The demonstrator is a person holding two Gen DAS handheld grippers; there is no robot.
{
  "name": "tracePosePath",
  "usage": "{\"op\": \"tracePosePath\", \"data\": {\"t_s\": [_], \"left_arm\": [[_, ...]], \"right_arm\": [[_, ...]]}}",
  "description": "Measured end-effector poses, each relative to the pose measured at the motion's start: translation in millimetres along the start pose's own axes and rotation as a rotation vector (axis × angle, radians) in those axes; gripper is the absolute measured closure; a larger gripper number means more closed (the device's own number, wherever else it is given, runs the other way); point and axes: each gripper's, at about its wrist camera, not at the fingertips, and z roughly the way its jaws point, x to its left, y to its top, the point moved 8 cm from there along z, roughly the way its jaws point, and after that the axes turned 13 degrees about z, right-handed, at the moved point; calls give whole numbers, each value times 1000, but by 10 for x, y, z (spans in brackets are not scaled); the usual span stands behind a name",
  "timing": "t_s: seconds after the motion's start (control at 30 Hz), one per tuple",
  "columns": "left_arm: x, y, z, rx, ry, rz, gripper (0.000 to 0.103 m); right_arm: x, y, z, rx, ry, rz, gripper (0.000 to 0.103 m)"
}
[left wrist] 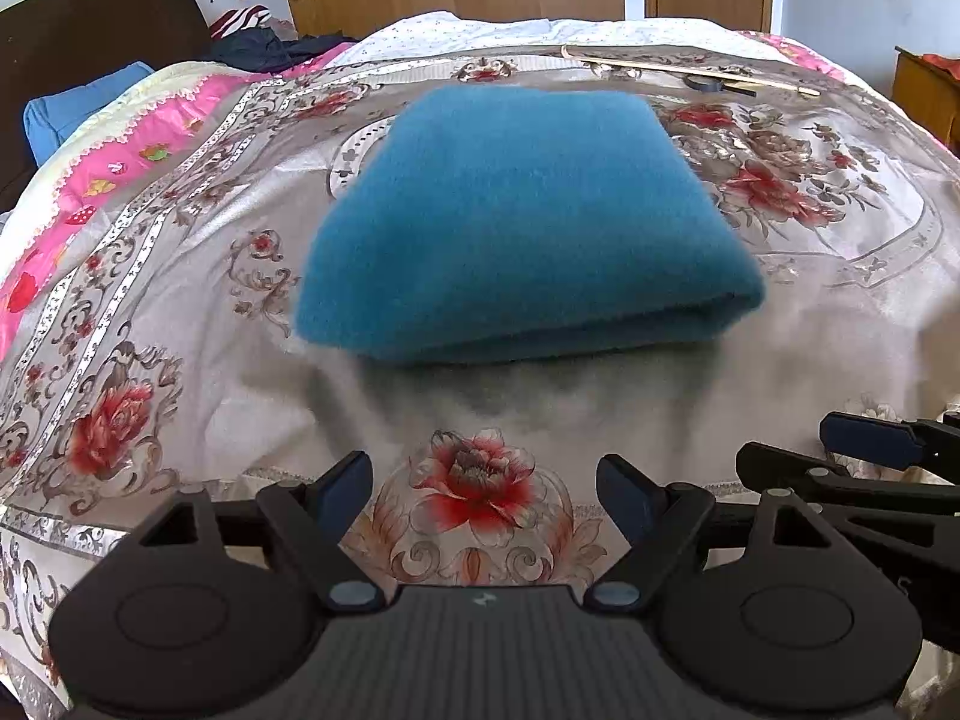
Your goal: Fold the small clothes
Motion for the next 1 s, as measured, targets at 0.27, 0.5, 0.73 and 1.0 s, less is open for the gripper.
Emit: {"op": "tracePosePath", "data": {"t_s": [0.27,0.5,0.73,1.0], "left_arm": [[9,-13,2,7,0,-4,11],[12,-18,1,10,-1,-7,11],[9,-26,2,11,-3,-9,12],[8,-39,3,15,-8,-14,12]], "right_arm": [[-2,-8,4,0,-5,4,50],[-2,-11,1,-1,-6,2,50],[2,-14,0,-1,-5,4,50],[0,-14,1,-1,-5,4,50]]}}
